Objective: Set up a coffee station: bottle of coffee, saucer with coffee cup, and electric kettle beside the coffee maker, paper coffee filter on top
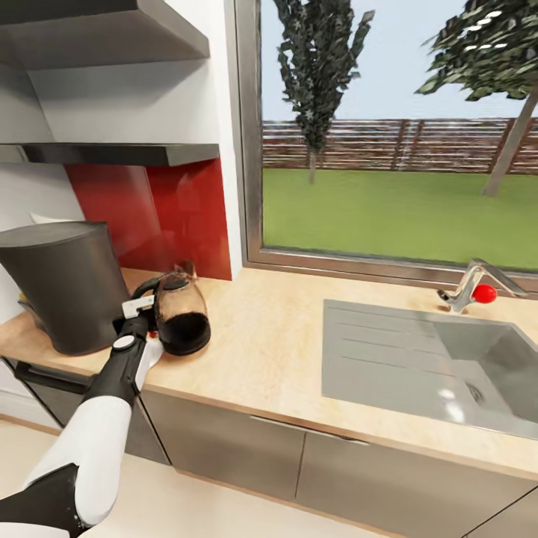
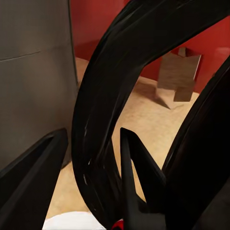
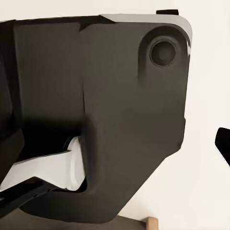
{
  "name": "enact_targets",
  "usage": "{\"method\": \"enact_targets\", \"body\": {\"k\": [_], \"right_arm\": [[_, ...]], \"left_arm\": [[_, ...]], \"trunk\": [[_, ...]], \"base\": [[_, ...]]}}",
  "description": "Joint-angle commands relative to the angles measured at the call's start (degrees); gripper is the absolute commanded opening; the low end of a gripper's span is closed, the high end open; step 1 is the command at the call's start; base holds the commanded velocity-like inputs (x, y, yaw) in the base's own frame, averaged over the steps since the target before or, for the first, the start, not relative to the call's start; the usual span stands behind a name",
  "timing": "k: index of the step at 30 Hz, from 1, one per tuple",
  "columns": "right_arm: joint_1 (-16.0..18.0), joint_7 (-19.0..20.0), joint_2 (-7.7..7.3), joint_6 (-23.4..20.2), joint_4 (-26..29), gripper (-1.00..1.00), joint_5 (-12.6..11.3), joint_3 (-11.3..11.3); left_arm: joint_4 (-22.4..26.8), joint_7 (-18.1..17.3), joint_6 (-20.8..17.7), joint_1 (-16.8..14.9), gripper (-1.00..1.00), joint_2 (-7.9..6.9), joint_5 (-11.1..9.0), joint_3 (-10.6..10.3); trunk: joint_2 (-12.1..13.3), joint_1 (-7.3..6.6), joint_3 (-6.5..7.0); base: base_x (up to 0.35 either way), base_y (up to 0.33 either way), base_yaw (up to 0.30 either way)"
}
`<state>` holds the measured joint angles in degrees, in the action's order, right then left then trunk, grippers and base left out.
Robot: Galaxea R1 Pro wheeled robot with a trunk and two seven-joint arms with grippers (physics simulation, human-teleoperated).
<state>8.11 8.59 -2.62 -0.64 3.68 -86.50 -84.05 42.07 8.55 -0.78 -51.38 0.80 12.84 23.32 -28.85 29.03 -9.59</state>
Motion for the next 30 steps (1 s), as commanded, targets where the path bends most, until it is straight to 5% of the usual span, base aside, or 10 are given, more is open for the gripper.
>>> {"method": "enact_targets", "body": {"k": [1,12,22,30], "right_arm": [[0.1,0.1,-0.04,-0.1,0.1,1.0,-0.6,-0.5],[0.1,0.1,-0.02,-0.1,-0.1,1.0,-0.6,-0.5],[0.1,0.1,-0.02,-0.1,-0.1,1.0,-0.6,-0.6],[0.1,0.1,-0.1,-0.1,-0.2,1.0,-0.5,-0.7]], "left_arm": [[0.4,0.1,-0.1,0.3,-1.0,0.08,0.7,0.2],[1.8,0.1,-0.1,2.1,-1.0,0.02,0.7,0.3],[1.1,0.3,0.4,2.2,-1.0,-0.03,0.8,0.4],[0.9,0.4,0.7,2.2,-1.0,-0.01,0.7,0.4]], "trunk": [[-0.1,0.06,-0.09],[-0.1,0.06,-0.09],[-0.1,0.06,-0.09],[-0.1,0.06,-0.09]], "base": [[0.329,0.0,0.0],[0.324,0.079,0.041],[0.041,0.005,0.053],[0.292,0.0,0.009]]}}
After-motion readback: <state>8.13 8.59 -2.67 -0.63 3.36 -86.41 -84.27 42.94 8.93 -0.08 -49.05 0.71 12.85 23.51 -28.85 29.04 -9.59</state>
